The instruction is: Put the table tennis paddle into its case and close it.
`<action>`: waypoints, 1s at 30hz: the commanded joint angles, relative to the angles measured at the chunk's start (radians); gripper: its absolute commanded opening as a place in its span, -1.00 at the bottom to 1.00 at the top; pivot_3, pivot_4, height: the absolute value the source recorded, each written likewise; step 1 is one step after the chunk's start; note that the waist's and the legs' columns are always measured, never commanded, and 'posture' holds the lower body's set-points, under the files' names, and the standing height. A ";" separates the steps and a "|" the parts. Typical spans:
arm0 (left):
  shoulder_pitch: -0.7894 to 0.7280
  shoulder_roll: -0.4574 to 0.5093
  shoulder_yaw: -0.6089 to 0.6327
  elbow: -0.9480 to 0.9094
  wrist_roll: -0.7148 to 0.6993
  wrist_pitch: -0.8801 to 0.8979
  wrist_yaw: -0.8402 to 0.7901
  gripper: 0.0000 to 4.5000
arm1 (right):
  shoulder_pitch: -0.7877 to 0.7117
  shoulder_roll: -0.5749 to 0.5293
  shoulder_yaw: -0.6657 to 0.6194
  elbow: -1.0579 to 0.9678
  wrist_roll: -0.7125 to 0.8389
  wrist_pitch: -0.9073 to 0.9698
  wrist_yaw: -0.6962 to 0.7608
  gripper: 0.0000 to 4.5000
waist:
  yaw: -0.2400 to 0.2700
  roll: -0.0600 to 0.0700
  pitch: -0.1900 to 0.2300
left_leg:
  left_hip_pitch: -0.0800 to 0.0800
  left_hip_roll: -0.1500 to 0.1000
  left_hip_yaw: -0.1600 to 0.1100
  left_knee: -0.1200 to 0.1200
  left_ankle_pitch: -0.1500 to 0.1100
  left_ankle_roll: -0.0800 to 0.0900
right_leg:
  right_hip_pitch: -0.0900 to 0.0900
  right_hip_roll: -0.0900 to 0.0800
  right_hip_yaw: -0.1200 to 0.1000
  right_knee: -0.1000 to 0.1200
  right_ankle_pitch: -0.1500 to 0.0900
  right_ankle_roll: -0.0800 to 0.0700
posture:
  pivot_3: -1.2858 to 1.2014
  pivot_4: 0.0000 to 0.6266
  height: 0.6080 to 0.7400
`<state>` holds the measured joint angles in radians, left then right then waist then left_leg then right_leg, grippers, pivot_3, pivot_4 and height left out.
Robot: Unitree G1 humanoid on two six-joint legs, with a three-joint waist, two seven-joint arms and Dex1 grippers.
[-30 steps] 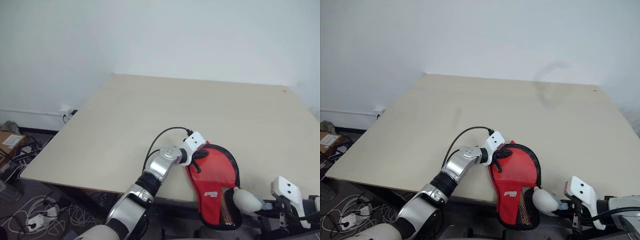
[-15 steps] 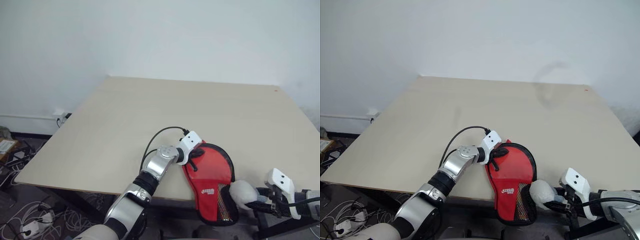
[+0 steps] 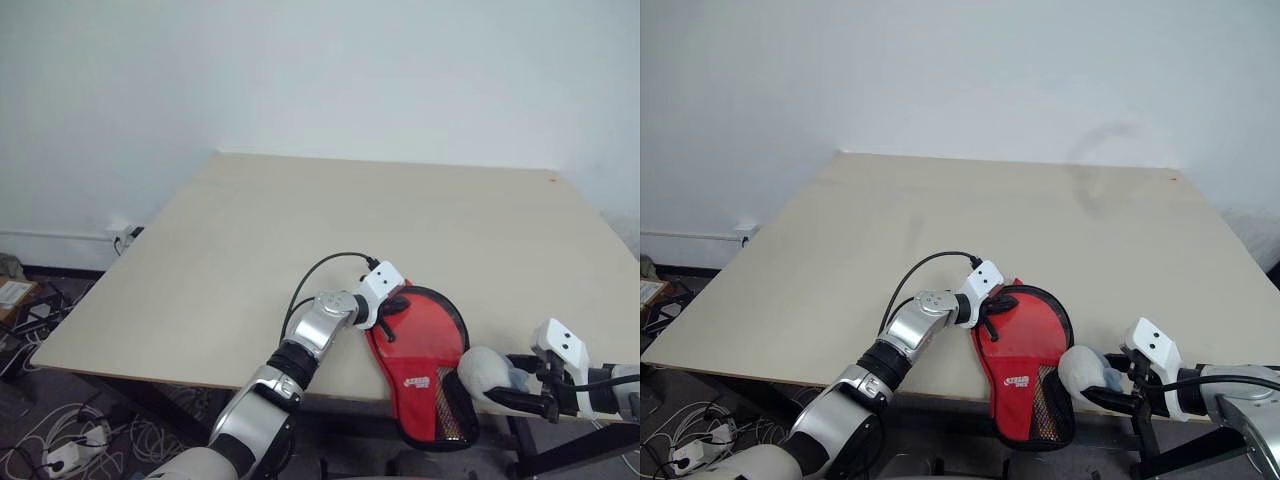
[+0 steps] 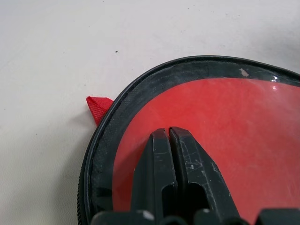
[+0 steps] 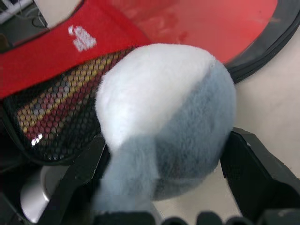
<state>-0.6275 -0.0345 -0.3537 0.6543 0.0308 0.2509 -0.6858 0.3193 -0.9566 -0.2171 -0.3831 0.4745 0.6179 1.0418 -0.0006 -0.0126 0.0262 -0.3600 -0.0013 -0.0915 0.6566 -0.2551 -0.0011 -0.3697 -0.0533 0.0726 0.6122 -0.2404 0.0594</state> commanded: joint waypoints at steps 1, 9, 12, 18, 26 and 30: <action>0.020 0.008 -0.017 0.064 0.030 0.024 0.000 -1.00 | -0.035 -0.004 -0.060 -0.015 0.048 0.022 0.006 0.97 | 0.000 0.000 0.000 | 0.000 0.000 0.000 0.000 0.000 0.000 | 0.000 0.000 0.000 0.000 0.000 0.000 | 0.03 -1.00 1.00; 0.010 0.009 -0.013 0.077 0.031 0.015 0.000 -1.00 | -0.079 -0.005 -0.078 0.003 0.050 0.017 -0.002 0.97 | 0.001 0.001 0.000 | -0.001 0.000 0.000 0.000 0.000 0.000 | -0.001 0.000 0.000 0.000 0.000 0.000 | 0.03 -1.00 1.00; 0.004 0.011 -0.008 0.081 0.030 0.006 0.003 -1.00 | -0.120 0.007 -0.085 0.011 0.057 0.011 -0.019 0.97 | 0.001 0.001 0.000 | -0.001 0.000 0.000 0.000 0.000 0.000 | -0.001 0.000 0.000 0.000 0.000 0.000 | 0.03 -1.00 1.00; -0.029 0.016 0.036 0.108 0.010 -0.008 0.008 -1.00 | -0.195 0.042 -0.056 0.021 0.059 0.035 -0.059 0.97 | 0.000 0.002 0.000 | -0.001 0.000 0.000 0.000 0.000 0.000 | -0.001 0.000 0.000 0.000 0.000 0.000 | 0.03 -1.00 1.00; -0.072 0.005 0.083 0.106 -0.025 0.003 -0.023 -1.00 | -0.173 0.021 -0.006 0.001 0.056 0.036 -0.021 0.97 | 0.000 0.002 0.001 | -0.003 -0.001 0.001 -0.003 0.000 0.000 | -0.003 0.000 0.002 0.001 0.001 0.001 | 0.03 -1.00 1.00; -0.058 0.005 0.066 0.068 -0.035 0.003 -0.083 -1.00 | -0.147 0.009 -0.016 0.001 0.048 0.026 -0.003 0.97 | 0.000 0.003 0.001 | -0.004 -0.002 0.001 -0.005 0.000 0.001 | -0.004 0.000 0.003 0.001 0.001 0.002 | 0.03 -1.00 1.00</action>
<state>-0.6878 -0.0343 -0.2755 0.7367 -0.0007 0.2425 -0.7390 0.1772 -0.9282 -0.2111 -0.3651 0.5180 0.6571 1.0293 -0.0010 -0.0100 0.0269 -0.3638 -0.0031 -0.0901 0.6512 -0.2551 -0.0005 -0.3741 -0.0534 0.0759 0.6130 -0.2391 0.0615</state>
